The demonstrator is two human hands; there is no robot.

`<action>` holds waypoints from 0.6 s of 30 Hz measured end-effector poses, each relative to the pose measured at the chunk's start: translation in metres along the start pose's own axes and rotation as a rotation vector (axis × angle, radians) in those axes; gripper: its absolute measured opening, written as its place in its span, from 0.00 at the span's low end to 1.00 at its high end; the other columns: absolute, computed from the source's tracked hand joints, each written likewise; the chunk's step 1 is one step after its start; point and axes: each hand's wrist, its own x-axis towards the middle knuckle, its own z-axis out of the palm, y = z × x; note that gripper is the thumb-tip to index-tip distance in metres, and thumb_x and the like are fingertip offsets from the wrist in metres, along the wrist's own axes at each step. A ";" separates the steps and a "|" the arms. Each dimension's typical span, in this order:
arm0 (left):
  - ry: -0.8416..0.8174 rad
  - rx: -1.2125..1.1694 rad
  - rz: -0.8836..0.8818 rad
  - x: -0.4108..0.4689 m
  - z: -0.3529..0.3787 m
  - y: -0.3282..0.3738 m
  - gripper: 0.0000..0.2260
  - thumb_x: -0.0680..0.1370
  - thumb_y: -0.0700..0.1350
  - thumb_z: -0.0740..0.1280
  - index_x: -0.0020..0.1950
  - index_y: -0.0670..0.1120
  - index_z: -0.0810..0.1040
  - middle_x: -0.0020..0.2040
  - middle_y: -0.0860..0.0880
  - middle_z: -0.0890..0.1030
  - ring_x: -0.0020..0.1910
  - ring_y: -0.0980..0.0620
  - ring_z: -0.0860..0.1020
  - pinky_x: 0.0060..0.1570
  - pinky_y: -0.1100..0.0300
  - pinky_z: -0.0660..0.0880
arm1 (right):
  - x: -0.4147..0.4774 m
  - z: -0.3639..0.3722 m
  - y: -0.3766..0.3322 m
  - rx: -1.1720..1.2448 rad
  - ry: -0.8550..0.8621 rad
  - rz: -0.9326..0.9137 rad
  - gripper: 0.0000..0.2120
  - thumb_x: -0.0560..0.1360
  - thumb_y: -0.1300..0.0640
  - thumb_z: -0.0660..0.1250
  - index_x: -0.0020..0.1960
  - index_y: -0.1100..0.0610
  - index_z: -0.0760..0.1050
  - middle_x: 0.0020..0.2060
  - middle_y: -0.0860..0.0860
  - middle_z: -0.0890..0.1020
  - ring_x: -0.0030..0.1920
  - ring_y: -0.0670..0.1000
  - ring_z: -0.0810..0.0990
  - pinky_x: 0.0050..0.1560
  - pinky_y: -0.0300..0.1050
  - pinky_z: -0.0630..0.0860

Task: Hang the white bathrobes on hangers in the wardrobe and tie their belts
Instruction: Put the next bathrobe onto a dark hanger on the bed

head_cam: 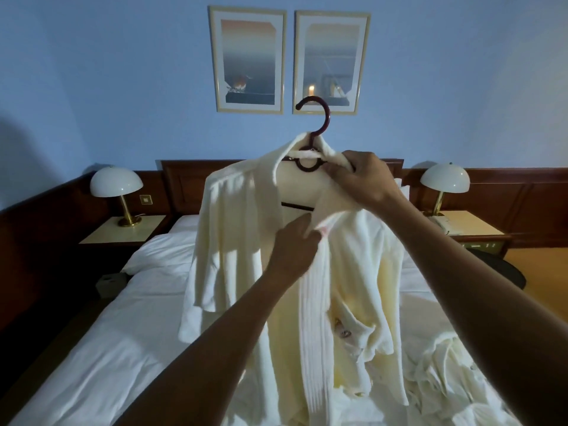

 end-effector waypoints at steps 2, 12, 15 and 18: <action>0.094 -0.086 0.023 0.000 -0.018 -0.001 0.05 0.81 0.49 0.67 0.47 0.49 0.78 0.39 0.54 0.80 0.38 0.60 0.76 0.37 0.67 0.68 | 0.001 -0.007 0.008 0.029 -0.027 0.005 0.21 0.75 0.40 0.66 0.42 0.60 0.76 0.32 0.51 0.76 0.33 0.50 0.74 0.36 0.47 0.69; 0.479 -0.020 -0.155 -0.020 -0.005 -0.063 0.24 0.75 0.58 0.75 0.59 0.46 0.70 0.52 0.48 0.75 0.50 0.48 0.76 0.48 0.58 0.76 | 0.002 -0.003 0.019 0.129 -0.111 0.006 0.24 0.72 0.40 0.68 0.41 0.64 0.75 0.30 0.50 0.72 0.31 0.47 0.71 0.35 0.47 0.66; 0.425 0.038 -0.231 -0.010 0.006 -0.070 0.38 0.67 0.63 0.78 0.68 0.46 0.68 0.60 0.48 0.74 0.57 0.47 0.76 0.56 0.52 0.78 | 0.000 0.003 0.019 0.114 -0.102 -0.007 0.20 0.73 0.41 0.68 0.43 0.60 0.79 0.33 0.57 0.78 0.32 0.51 0.76 0.35 0.49 0.71; 0.362 0.015 -0.270 0.004 0.008 -0.061 0.25 0.74 0.50 0.76 0.66 0.48 0.69 0.54 0.49 0.78 0.53 0.46 0.80 0.54 0.51 0.80 | -0.006 0.005 0.021 0.080 -0.103 -0.043 0.19 0.73 0.42 0.66 0.43 0.59 0.78 0.36 0.59 0.81 0.33 0.52 0.77 0.36 0.49 0.72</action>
